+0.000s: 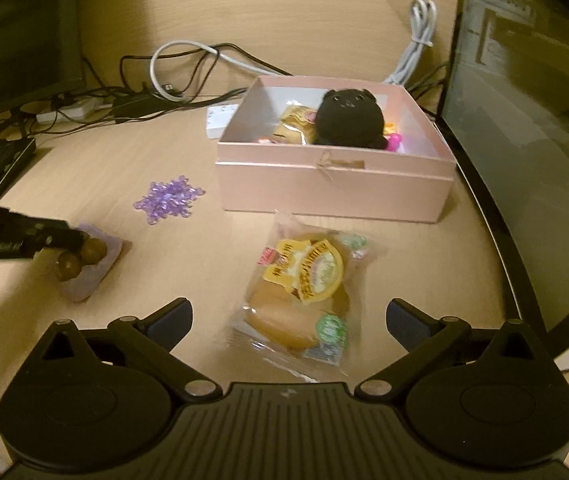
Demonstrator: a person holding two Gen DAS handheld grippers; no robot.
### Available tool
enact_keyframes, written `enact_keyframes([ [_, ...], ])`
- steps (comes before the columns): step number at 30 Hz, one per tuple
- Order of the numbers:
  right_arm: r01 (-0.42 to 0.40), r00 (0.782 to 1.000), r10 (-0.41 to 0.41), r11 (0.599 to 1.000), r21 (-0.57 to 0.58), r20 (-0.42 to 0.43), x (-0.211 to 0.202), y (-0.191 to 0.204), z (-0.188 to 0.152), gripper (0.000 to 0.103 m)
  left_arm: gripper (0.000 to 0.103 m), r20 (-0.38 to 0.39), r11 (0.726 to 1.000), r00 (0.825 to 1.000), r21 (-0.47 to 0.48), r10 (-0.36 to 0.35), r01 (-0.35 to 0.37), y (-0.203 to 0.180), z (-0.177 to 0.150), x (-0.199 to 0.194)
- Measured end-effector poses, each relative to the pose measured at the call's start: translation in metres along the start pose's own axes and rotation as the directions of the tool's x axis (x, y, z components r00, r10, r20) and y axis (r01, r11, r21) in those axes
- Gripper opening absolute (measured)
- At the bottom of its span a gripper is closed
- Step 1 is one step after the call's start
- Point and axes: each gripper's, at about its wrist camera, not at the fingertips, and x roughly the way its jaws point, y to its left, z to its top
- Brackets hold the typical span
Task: Organize objects
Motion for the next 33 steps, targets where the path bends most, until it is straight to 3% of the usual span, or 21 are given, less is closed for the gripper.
enact_keyframes([
  [5, -0.007, 1.000, 0.008, 1.000, 0.016, -0.025, 0.011, -0.002, -0.005, 0.103, 0.023, 0.013, 0.999, 0.999, 0.009, -0.032, 0.032, -0.001, -0.004, 0.002],
  [11, -0.005, 0.999, 0.006, 1.000, 0.015, -0.052, 0.029, -0.003, -0.009, 0.103, 0.024, 0.028, 0.995, 0.996, -0.045, -0.090, 0.091, 0.007, -0.005, 0.005],
  [22, 0.015, 1.000, -0.015, 1.000, 0.009, 0.014, 0.033, 0.001, -0.012, 0.103, 0.024, 0.059, 0.998, 0.996, -0.018, -0.065, 0.066, -0.003, -0.010, 0.003],
  [27, 0.016, 1.000, -0.016, 1.000, 0.015, 0.019, 0.033, 0.001, -0.013, 0.103, 0.024, 0.026, 0.990, 0.997, -0.119, -0.072, 0.074, 0.003, -0.005, 0.005],
  [33, 0.016, 0.999, -0.016, 1.000, 0.008, 0.029, 0.032, 0.002, -0.015, 0.103, 0.026, 0.029, 0.987, 0.996, -0.138, -0.084, 0.087, 0.006, -0.006, 0.006],
])
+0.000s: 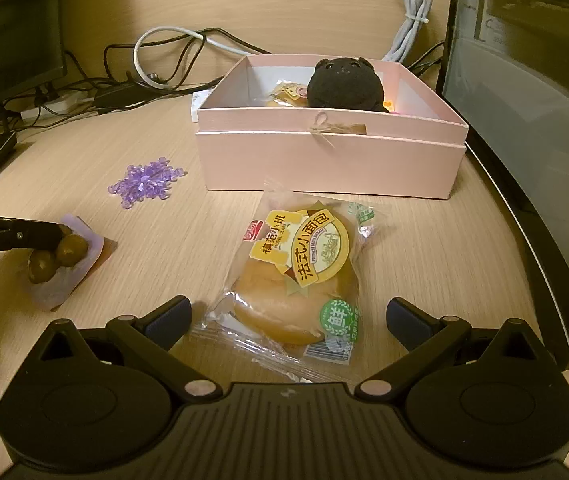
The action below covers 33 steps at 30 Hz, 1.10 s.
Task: Organize objects
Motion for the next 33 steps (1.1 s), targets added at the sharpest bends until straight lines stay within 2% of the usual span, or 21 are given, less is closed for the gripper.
enact_keyframes([
  [7, -0.001, 1.000, 0.001, 1.000, 0.002, 0.014, 0.003, 0.001, 0.001, 0.103, 0.029, -0.012, 1.000, 1.000, 0.009, 0.023, -0.023, -0.003, 0.004, 0.002],
  [12, 0.000, 1.000, -0.001, 1.000, 0.004, 0.020, 0.004, 0.000, 0.002, 0.103, 0.031, 0.017, 0.999, 0.998, 0.013, 0.053, -0.053, -0.002, 0.007, 0.008],
  [14, 0.000, 1.000, -0.001, 1.000, 0.003, 0.021, 0.005, 0.000, 0.002, 0.103, 0.030, 0.007, 0.999, 0.999, 0.001, 0.054, -0.054, -0.002, 0.009, 0.008],
  [17, 0.000, 1.000, 0.000, 1.000, 0.003, 0.021, 0.006, 0.001, 0.003, 0.103, 0.030, 0.003, 0.997, 0.999, 0.054, 0.047, -0.047, -0.003, 0.010, 0.008],
  [22, -0.007, 1.000, 0.007, 1.000, -0.008, 0.016, 0.008, 0.000, 0.005, 0.103, 0.030, -0.004, 0.999, 0.999, 0.017, 0.036, -0.036, -0.001, 0.013, 0.011],
  [29, -0.037, 0.999, 0.037, 0.999, -0.030, 0.018, 0.012, -0.003, 0.009, 0.103, 0.030, 0.050, 0.997, 0.996, 0.016, 0.071, -0.071, -0.008, 0.005, 0.009],
  [33, -0.034, 0.999, 0.034, 0.999, -0.031, 0.018, 0.012, -0.004, 0.009, 0.103, 0.029, 0.026, 0.998, 0.997, -0.003, 0.069, -0.069, -0.006, 0.009, 0.009],
])
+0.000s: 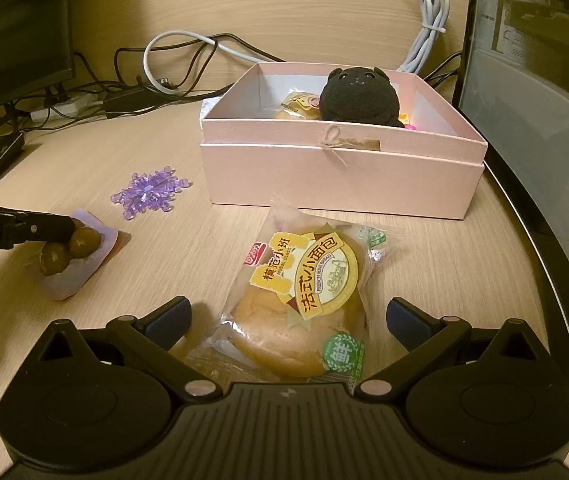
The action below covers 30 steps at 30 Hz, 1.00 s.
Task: Organize objects
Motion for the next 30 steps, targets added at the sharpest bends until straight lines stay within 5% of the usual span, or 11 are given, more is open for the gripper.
enact_keyframes([
  [6, -0.001, 1.000, 0.001, 1.000, -0.001, 0.001, 0.000, 0.000, 0.000, 0.103, 0.027, 0.040, 1.000, 0.999, 0.007, -0.017, 0.017, -0.004, -0.003, -0.013],
  [12, -0.019, 1.000, 0.019, 1.000, -0.019, 0.001, 0.002, -0.001, 0.002, 0.103, 0.027, -0.011, 0.996, 1.000, 0.083, -0.016, 0.017, -0.026, -0.024, -0.038],
  [22, -0.025, 1.000, 0.025, 0.999, -0.024, 0.001, 0.003, -0.002, 0.003, 0.103, 0.028, -0.030, 0.989, 1.000, 0.151, 0.000, 0.005, -0.053, -0.039, -0.021],
  [30, -0.029, 1.000, 0.029, 0.999, -0.026, 0.001, 0.003, -0.002, 0.003, 0.103, 0.049, -0.072, 0.978, 0.997, 0.209, -0.008, 0.023, -0.065, -0.036, -0.017],
])
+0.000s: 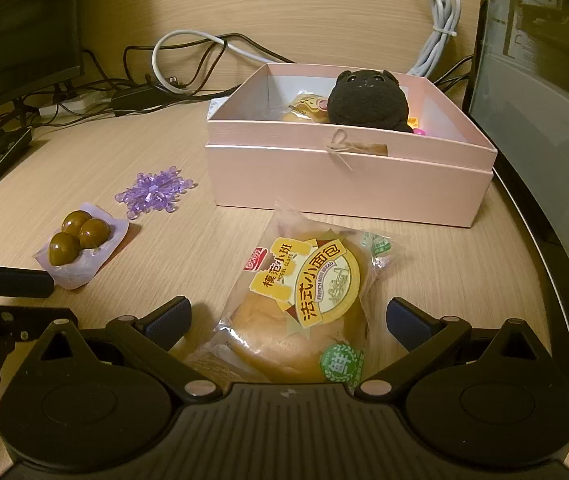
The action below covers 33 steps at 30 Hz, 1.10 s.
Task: Organize objects
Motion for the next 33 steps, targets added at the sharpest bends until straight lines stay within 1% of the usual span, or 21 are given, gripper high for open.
enact_keyframes([
  [1, 0.000, 1.000, 0.000, 1.000, 0.000, 0.000, 0.000, 0.000, 0.000, 0.103, 0.051, -0.006, 1.000, 1.000, 0.012, -0.001, 0.001, -0.002, 0.000, 0.001],
  [3, 0.000, 1.000, 0.000, 1.000, 0.000, 0.000, 0.000, 0.000, 0.000, 0.103, 0.060, -0.016, 0.999, 1.000, 0.032, -0.004, 0.005, -0.006, 0.001, 0.003],
  [4, 0.000, 1.000, 0.000, 1.000, 0.000, 0.000, 0.000, 0.000, 0.000, 0.103, 0.063, -0.022, 0.999, 1.000, 0.039, -0.010, 0.011, -0.008, 0.002, 0.004],
  [6, 0.000, 1.000, 0.000, 1.000, 0.000, 0.000, 0.000, 0.000, 0.000, 0.103, 0.073, -0.030, 0.999, 0.999, 0.045, -0.022, 0.023, -0.010, 0.003, 0.006],
  [9, 0.000, 1.000, 0.000, 1.000, 0.001, 0.000, -0.001, 0.000, 0.000, 0.103, 0.079, -0.035, 0.998, 0.999, 0.060, -0.030, 0.032, -0.013, 0.003, 0.008],
  [13, -0.004, 1.000, 0.004, 1.000, -0.003, -0.001, -0.001, 0.000, 0.000, 0.103, 0.080, -0.039, 0.998, 0.998, 0.054, -0.041, 0.043, -0.013, 0.004, 0.009],
  [14, -0.006, 1.000, 0.006, 1.000, -0.004, -0.001, -0.001, -0.001, 0.000, 0.103, 0.079, -0.046, 0.997, 0.997, 0.045, -0.057, 0.059, -0.011, 0.005, 0.008],
  [15, -0.008, 1.000, 0.008, 1.000, -0.004, -0.001, -0.001, -0.001, 0.000, 0.103, 0.076, -0.055, 0.995, 0.994, 0.029, -0.092, 0.094, -0.009, 0.006, 0.005],
  [16, -0.011, 1.000, 0.011, 1.000, -0.005, -0.001, -0.001, -0.001, 0.000, 0.103, 0.075, -0.053, 0.992, 0.991, 0.021, -0.123, 0.125, -0.007, 0.008, 0.001],
  [17, -0.013, 1.000, 0.013, 1.000, -0.006, -0.001, -0.001, -0.002, 0.000, 0.103, 0.075, -0.042, 0.990, 0.990, 0.030, -0.137, 0.138, -0.005, 0.008, -0.004],
  [18, -0.013, 1.000, 0.013, 1.000, -0.007, 0.000, -0.001, -0.002, 0.000, 0.103, 0.075, -0.028, 0.990, 0.991, 0.051, -0.132, 0.133, -0.004, 0.010, -0.009],
  [20, -0.014, 1.000, 0.014, 1.000, -0.006, 0.000, -0.001, -0.002, 0.000, 0.103, 0.075, 0.018, 0.993, 0.997, 0.091, -0.077, 0.075, 0.002, 0.014, -0.015],
  [21, -0.014, 1.000, 0.014, 1.000, -0.006, 0.000, -0.001, -0.002, 0.000, 0.103, 0.075, 0.041, 0.995, 0.998, 0.086, -0.049, 0.045, 0.008, 0.017, -0.016],
  [23, -0.014, 1.000, 0.014, 1.000, -0.007, 0.000, -0.001, -0.002, 0.000, 0.103, 0.075, 0.061, 1.000, 0.998, 0.022, 0.007, -0.008, 0.023, 0.025, -0.010],
  [24, -0.014, 1.000, 0.014, 1.000, -0.007, 0.000, -0.001, -0.002, 0.000, 0.103, 0.075, 0.066, 1.000, 0.998, -0.013, 0.025, -0.024, 0.030, 0.028, -0.005],
  [26, -0.014, 1.000, 0.014, 1.000, -0.006, 0.000, -0.001, -0.002, -0.001, 0.103, 0.075, 0.062, 0.998, 0.997, -0.054, 0.048, -0.044, 0.040, 0.034, 0.005],
  [31, -0.013, 1.000, 0.013, 1.000, -0.004, 0.000, -0.001, -0.001, -0.001, 0.103, 0.075, 0.009, 0.996, 0.996, -0.024, 0.086, -0.086, 0.039, 0.037, 0.033],
  [32, -0.014, 1.000, 0.014, 1.000, -0.002, 0.001, -0.001, -0.001, -0.001, 0.103, 0.076, 0.003, 0.995, 0.996, -0.029, 0.091, -0.091, 0.039, 0.035, 0.037],
  [33, -0.017, 1.000, 0.017, 1.000, 0.001, 0.002, -0.001, -0.002, -0.001, 0.103, 0.079, 0.012, 0.995, 0.996, -0.037, 0.091, -0.090, 0.040, 0.034, 0.038],
])
